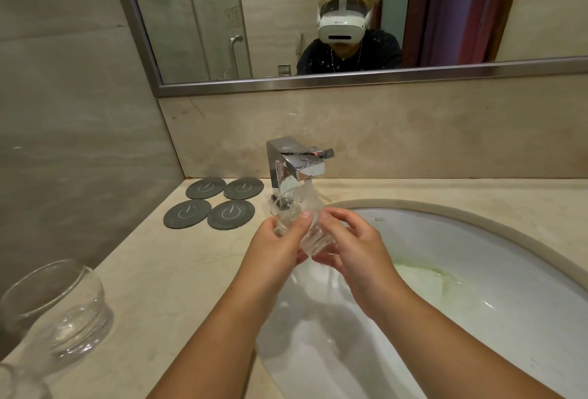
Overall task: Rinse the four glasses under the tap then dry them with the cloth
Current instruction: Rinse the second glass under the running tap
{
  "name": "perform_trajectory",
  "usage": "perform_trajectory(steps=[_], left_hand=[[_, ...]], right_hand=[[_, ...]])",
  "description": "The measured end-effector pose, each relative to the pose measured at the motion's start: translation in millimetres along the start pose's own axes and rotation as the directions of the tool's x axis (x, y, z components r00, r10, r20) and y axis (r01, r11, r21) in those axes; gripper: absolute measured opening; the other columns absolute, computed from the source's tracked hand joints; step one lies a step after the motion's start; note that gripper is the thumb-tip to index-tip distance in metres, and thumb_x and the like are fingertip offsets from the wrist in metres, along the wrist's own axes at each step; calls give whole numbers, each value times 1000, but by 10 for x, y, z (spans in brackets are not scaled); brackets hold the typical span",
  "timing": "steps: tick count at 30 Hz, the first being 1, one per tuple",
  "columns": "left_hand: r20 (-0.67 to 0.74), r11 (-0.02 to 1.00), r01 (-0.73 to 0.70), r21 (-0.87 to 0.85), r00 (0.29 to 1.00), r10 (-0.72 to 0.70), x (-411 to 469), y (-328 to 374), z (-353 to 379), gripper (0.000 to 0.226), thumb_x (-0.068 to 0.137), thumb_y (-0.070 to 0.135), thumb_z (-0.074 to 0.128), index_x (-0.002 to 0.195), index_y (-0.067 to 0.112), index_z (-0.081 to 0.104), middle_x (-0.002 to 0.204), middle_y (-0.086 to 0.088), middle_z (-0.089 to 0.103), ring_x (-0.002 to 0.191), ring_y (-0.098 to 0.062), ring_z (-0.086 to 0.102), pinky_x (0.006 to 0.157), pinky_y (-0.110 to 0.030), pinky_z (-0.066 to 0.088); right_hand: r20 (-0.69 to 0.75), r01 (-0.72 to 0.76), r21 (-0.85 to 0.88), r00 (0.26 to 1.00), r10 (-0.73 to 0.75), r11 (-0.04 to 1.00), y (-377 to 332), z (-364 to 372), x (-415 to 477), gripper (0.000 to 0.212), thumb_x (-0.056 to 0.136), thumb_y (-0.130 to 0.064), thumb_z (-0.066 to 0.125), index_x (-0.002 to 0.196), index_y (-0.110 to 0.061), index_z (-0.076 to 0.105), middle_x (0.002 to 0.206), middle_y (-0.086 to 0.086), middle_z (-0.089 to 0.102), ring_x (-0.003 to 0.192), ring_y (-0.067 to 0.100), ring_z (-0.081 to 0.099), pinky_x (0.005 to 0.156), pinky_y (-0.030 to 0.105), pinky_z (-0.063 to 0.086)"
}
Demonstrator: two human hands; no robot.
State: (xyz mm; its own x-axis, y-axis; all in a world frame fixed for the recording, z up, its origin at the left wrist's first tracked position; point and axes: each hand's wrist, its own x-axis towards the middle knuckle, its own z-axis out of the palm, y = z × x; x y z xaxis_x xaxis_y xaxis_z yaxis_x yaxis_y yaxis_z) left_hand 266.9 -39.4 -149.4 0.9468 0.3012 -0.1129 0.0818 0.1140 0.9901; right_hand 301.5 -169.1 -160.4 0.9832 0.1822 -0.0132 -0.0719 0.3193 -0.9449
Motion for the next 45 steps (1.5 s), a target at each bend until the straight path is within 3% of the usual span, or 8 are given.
perform_trajectory(steps=[4, 12, 18, 24, 27, 33, 36, 45], left_hand=[[-27, 997, -51, 58, 998, 52, 18, -23, -6, 76, 65, 68, 81, 125, 24, 65, 110, -6, 80, 91, -18, 77, 86, -37, 63], [-62, 999, -15, -29, 998, 14, 47, -17, -30, 81, 71, 55, 85, 137, 14, 59, 115, -8, 79, 96, -22, 79, 86, -35, 61], [-57, 998, -41, -42, 998, 39, 44, -17, -30, 42, 94, 37, 77, 130, 18, 64, 102, -4, 78, 71, -8, 72, 79, -30, 60], [-23, 1000, -20, 18, 1000, 20, 50, -15, -36, 50, 88, 51, 78, 122, 16, 68, 92, 5, 70, 86, -13, 71, 100, -36, 58], [10, 998, -6, 60, 1000, 6, 14, -18, -21, 24, 98, 44, 69, 110, 23, 69, 107, 0, 71, 103, -22, 76, 93, -31, 59], [1, 1000, -5, -5, 1000, 5, 8, -6, 0, 38, 100, 40, 68, 122, 10, 69, 98, -3, 75, 99, -24, 79, 86, -28, 62], [14, 999, 7, -52, 1000, -6, 6, 3, 8, 41, 100, 41, 68, 126, 10, 69, 107, -5, 80, 98, -19, 79, 83, -25, 61], [134, 992, 28, -121, 991, -12, -44, 39, 10, 41, 104, 44, 60, 125, 12, 73, 116, -25, 75, 105, -21, 72, 93, -26, 62]], right_hand=[[18, 67, -41, 998, -66, 997, -18, 20, -28, 11, 96, -22, 77, 107, -22, 76, 84, 8, 77, 71, 16, 73, 79, 43, 64], [56, -34, 17, 998, 34, 999, -2, 20, -12, 23, 98, -28, 74, 118, -15, 73, 100, 10, 78, 85, 24, 74, 86, 42, 62], [153, -160, -28, 975, 162, 987, 68, 9, 11, 35, 95, -40, 76, 120, -16, 78, 110, 17, 78, 86, 25, 74, 79, 34, 60], [8, -43, -46, 999, 43, 998, 80, -24, 53, 26, 93, -32, 80, 102, -8, 78, 85, 8, 70, 75, 20, 67, 75, 33, 63], [-16, 5, -142, 1000, -7, 990, 72, -63, 58, 24, 91, -35, 82, 99, -12, 78, 85, 10, 70, 74, 16, 71, 77, 34, 65], [-5, 72, -219, 997, -75, 973, 84, -54, 42, 21, 90, -38, 83, 106, -25, 79, 91, -1, 80, 83, 19, 78, 90, 47, 65], [8, 101, -249, 995, -102, 963, 92, -43, 35, 44, 75, -53, 87, 111, -30, 76, 97, -3, 80, 89, 20, 79, 90, 50, 64], [74, 278, -446, 959, -275, 851, 82, -14, -10, 49, 80, -29, 91, 122, -38, 66, 116, -14, 74, 102, -2, 70, 91, 23, 58]])
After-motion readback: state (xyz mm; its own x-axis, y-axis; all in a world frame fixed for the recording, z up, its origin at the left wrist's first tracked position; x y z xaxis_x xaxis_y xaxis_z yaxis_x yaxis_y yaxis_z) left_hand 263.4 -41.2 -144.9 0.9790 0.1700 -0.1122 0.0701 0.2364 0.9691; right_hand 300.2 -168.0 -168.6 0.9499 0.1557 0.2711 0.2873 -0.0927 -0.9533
